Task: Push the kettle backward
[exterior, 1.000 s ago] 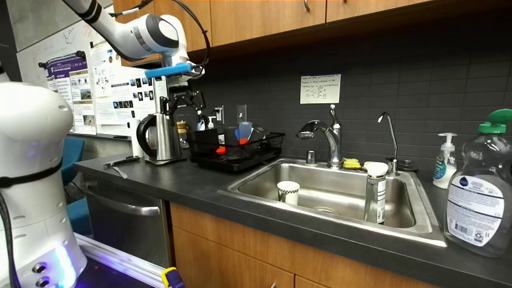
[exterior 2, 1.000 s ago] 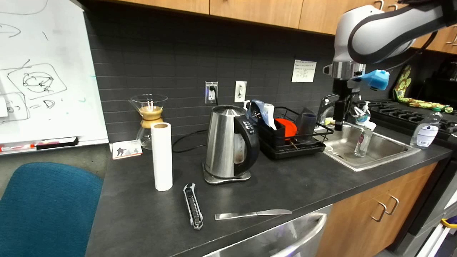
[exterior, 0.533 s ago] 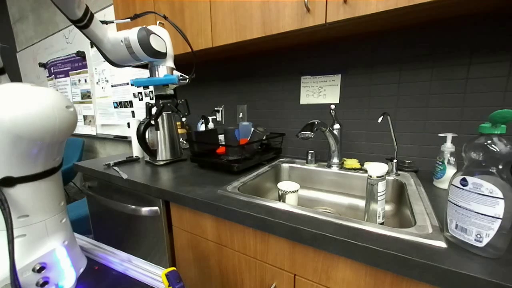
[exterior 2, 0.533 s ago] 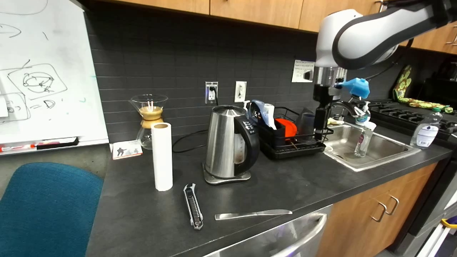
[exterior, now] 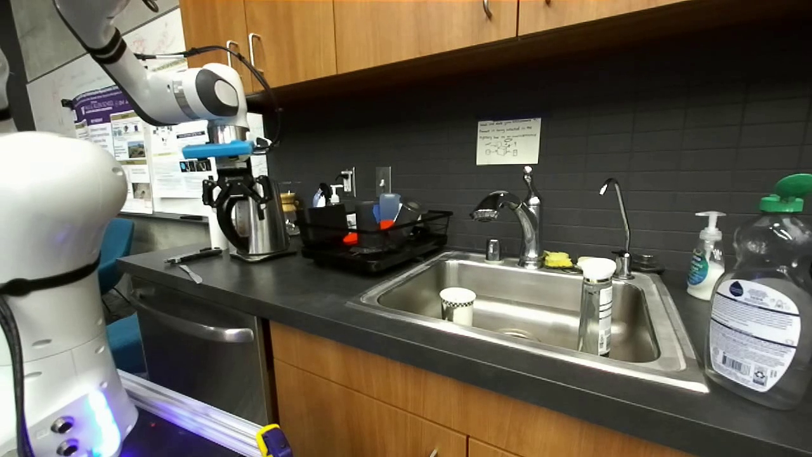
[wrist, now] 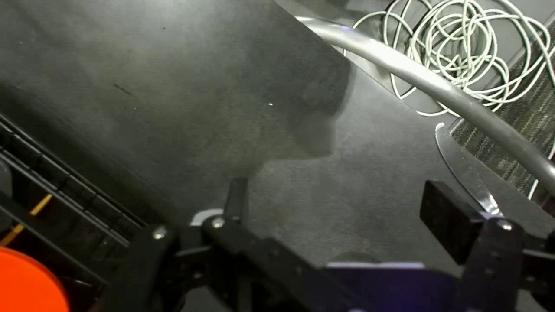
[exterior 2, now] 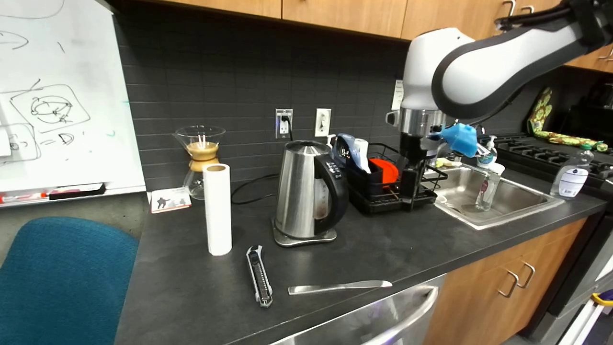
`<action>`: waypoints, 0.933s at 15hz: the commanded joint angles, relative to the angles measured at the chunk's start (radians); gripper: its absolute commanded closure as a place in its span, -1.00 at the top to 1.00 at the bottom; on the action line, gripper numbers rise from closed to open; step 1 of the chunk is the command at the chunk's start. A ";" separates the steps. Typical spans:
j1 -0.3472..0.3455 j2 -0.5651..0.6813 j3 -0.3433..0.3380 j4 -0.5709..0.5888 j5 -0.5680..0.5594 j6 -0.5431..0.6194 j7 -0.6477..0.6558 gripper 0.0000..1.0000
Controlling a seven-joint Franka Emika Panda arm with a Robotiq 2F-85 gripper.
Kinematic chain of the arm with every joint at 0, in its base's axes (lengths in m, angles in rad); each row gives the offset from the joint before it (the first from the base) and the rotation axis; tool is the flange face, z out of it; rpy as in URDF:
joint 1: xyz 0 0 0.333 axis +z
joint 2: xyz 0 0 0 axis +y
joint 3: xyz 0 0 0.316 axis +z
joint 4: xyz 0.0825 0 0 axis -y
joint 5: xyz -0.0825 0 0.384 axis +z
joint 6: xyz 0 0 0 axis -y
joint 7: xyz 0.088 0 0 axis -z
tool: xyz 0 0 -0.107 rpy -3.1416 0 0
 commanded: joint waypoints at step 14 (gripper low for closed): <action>0.070 0.313 0.163 0.147 0.012 0.257 0.366 1.00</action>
